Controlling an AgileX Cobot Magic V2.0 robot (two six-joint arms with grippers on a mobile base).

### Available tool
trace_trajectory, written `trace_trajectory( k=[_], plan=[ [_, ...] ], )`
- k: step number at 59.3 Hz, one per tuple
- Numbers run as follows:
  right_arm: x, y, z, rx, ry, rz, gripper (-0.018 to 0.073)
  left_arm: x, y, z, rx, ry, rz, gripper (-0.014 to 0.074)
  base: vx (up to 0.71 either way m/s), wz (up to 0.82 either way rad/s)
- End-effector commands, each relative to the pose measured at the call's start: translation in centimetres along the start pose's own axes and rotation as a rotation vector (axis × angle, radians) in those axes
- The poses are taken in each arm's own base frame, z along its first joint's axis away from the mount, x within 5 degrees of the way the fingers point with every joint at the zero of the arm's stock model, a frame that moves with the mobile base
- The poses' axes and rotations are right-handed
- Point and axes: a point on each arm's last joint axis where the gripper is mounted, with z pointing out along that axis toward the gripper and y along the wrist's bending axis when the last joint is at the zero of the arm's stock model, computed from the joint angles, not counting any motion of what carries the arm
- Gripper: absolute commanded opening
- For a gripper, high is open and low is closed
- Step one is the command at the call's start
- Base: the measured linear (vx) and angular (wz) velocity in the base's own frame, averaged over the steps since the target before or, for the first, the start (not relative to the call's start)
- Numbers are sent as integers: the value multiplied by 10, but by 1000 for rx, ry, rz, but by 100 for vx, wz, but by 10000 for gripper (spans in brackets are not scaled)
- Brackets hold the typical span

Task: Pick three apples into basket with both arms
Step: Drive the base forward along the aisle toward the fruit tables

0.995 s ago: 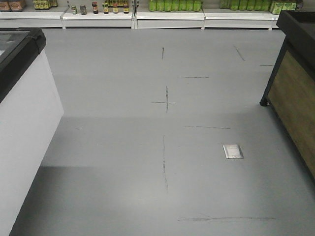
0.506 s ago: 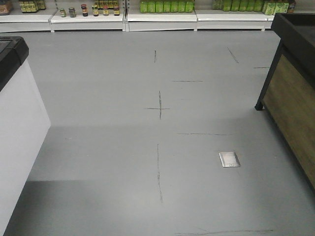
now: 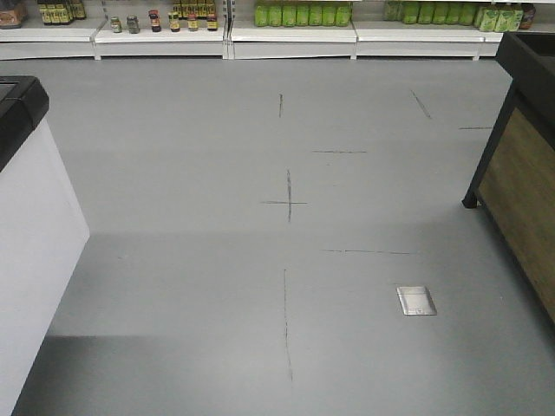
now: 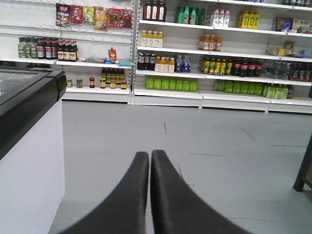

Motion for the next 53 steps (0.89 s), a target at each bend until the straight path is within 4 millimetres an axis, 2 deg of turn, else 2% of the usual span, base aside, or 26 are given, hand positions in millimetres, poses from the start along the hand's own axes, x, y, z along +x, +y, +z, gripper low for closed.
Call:
trace_trajectory(
  k=[1, 53],
  plan=[
    [-5, 1, 1, -4, -62, -24, -5, -15, 0, -2, -4, -97, -7, -6, 17, 2],
    [-5, 1, 1, -4, -62, -24, -5, -15, 0, -2, -4, -97, -7, -6, 21, -6]
  ],
)
